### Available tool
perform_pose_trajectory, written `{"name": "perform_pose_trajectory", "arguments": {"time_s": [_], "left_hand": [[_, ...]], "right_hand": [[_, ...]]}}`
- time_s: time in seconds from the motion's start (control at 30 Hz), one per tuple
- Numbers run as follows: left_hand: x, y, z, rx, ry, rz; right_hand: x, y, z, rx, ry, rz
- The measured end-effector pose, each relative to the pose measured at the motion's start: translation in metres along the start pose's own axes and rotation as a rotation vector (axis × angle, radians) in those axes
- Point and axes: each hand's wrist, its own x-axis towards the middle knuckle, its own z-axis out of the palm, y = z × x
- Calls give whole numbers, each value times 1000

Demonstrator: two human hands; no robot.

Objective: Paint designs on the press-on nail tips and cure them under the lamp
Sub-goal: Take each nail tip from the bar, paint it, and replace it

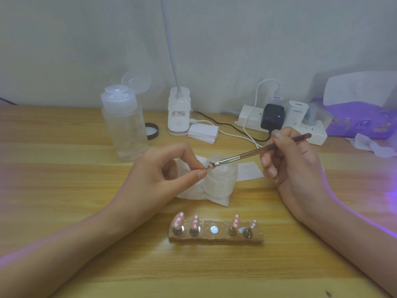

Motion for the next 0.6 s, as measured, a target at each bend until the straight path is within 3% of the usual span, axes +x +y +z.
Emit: {"name": "perform_pose_trajectory", "arguments": {"time_s": [0.23, 0.37, 0.6], "left_hand": [[0, 0, 0, 2, 1, -6], [0, 1, 0, -4, 6, -14], [1, 1, 0, -6, -2, -6]], "right_hand": [[0, -2, 0, 83, 17, -41], [-1, 0, 0, 8, -31, -31], [0, 0, -2, 46, 42, -42]]}}
